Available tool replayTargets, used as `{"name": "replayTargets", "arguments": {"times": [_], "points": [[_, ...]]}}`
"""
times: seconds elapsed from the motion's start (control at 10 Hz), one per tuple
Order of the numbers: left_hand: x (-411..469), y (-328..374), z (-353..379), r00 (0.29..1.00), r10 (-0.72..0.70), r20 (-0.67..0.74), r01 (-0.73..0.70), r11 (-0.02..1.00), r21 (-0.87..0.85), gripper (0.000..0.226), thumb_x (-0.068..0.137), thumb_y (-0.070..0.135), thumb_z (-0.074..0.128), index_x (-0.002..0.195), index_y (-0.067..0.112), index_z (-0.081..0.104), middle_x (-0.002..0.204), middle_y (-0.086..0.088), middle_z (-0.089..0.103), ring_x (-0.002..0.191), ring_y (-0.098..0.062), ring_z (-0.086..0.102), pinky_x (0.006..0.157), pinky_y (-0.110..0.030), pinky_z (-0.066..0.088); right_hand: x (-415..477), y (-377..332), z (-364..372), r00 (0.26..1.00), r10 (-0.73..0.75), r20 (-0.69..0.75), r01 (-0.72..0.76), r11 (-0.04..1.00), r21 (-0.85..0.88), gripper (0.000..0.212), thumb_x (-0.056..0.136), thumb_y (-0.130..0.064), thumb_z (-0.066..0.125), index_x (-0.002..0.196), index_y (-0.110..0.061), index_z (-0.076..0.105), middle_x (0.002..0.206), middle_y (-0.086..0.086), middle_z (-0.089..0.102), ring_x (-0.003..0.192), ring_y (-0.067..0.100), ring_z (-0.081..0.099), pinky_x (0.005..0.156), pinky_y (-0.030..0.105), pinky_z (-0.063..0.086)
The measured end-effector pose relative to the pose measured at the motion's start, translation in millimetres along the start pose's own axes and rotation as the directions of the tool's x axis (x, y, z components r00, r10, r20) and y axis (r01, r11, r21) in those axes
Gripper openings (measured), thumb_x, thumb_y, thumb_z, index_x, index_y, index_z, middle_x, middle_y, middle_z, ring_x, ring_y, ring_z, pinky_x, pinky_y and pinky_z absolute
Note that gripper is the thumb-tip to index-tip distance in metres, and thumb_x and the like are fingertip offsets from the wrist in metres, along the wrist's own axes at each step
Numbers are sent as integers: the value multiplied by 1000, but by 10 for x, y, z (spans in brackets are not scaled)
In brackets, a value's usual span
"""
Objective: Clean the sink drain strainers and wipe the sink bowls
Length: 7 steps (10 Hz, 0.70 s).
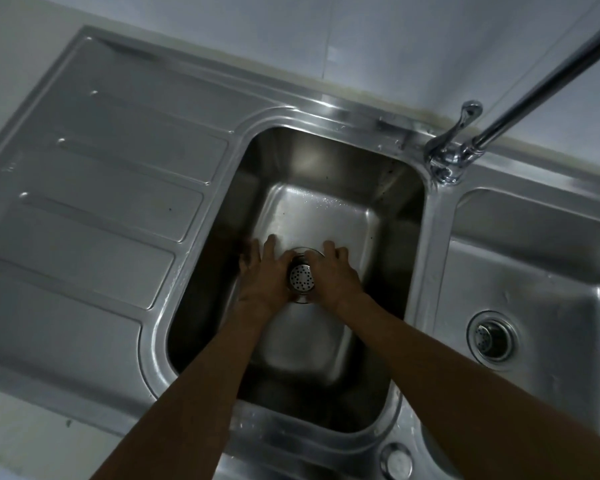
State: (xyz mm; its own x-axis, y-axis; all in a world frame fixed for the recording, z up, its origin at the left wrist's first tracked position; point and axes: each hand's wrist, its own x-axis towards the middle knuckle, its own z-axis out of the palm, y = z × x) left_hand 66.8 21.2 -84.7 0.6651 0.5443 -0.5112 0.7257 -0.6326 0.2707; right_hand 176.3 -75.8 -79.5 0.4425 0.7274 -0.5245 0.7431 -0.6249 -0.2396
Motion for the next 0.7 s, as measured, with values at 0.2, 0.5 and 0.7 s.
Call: {"name": "replayTargets", "arguments": {"times": [0.2,0.5,0.7], "points": [[15,-17,28,1000,9,-9,-9,1000,8,93,77,46,83,154,38,32,170,-6,2,157,-39,-4,120,-66,12,55,41,61,1000,-8,-22,8,1000,-1,87,71,-37,89,144,-28,41,152,10,23,138,39,27,97,47,50],[-229,108,-134,1000,4,6,-5,999,52,98,72,46,87,152,32,33,155,-8,32,144,-34,32,112,-54,37,-153,43,-41,998,-3,68,4,1000,-9,120,70,-39,90,159,-18,12,158,14,17,141,42,26,103,53,45],[-784,243,-449,988,66,-137,-42,984,172,89,79,63,74,151,28,35,151,-3,44,139,-32,43,110,-53,41,-760,10,-431,981,-156,-112,133,972,-193,109,79,-62,72,160,-17,14,160,16,30,142,39,35,115,58,32]]}}
